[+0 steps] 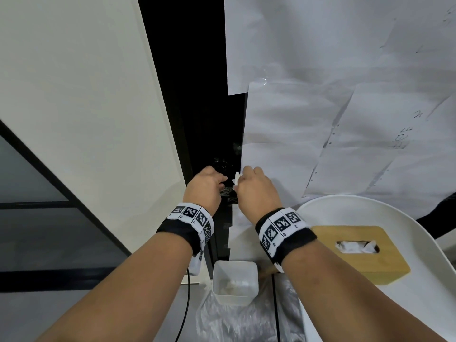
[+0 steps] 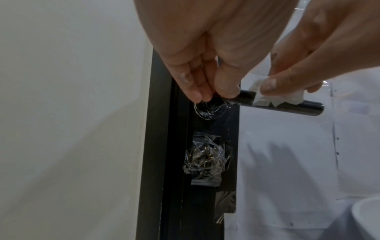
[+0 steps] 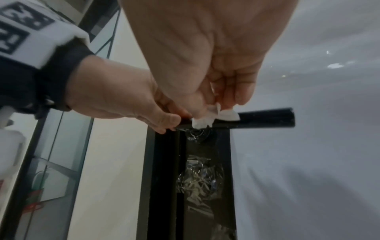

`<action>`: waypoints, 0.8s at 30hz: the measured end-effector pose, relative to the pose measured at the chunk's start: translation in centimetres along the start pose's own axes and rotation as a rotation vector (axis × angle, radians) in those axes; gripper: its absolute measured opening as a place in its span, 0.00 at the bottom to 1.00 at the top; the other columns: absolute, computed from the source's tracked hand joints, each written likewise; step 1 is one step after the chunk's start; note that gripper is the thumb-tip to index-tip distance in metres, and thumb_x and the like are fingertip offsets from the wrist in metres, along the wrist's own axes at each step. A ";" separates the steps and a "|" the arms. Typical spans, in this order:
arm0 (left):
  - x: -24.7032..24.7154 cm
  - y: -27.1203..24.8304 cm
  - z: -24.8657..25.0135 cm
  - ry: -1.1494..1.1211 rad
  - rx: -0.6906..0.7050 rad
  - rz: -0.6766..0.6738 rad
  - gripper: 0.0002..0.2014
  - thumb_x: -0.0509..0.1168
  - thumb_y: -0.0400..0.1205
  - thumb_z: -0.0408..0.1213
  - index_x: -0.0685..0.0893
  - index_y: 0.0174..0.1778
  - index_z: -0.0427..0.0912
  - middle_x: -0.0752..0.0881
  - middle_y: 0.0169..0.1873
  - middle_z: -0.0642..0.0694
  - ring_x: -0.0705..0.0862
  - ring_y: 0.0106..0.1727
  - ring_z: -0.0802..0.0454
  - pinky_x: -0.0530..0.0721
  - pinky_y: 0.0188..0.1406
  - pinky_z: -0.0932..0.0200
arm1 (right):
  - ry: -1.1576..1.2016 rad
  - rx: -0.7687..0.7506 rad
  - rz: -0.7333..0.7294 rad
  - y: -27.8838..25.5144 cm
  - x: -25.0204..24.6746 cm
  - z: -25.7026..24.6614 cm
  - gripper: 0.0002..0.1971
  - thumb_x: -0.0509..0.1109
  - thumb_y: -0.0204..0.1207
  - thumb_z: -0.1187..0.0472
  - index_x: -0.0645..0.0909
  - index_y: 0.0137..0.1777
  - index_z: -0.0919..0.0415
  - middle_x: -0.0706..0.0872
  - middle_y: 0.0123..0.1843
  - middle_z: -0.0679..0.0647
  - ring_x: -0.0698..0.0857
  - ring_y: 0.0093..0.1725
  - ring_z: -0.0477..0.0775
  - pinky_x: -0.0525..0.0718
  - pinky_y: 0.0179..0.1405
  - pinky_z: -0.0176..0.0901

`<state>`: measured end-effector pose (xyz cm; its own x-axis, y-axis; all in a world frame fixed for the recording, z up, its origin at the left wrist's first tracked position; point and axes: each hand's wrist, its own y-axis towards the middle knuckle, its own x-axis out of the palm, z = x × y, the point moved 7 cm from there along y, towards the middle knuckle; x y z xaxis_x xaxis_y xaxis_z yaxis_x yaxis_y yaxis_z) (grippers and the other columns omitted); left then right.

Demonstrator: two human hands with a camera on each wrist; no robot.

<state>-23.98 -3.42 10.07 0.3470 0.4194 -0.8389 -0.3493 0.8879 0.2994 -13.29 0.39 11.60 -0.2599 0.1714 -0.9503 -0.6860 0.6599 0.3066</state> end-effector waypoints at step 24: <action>0.6 0.3 2.9 -0.055 0.020 0.005 0.17 0.65 0.80 0.43 0.82 0.66 0.54 0.83 0.57 0.51 0.79 0.58 0.47 0.80 0.58 0.47 | 0.267 0.105 0.020 -0.8 -0.7 4.2 0.10 0.64 0.70 0.72 0.77 0.51 0.66 0.78 0.48 0.61 0.77 0.47 0.62 0.72 0.35 0.48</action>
<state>-21.38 -2.34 10.99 0.3929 0.4327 -0.8114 -0.3339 0.8893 0.3126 -9.71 2.85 11.83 -0.4523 -0.0042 -0.8919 -0.6085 0.7325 0.3051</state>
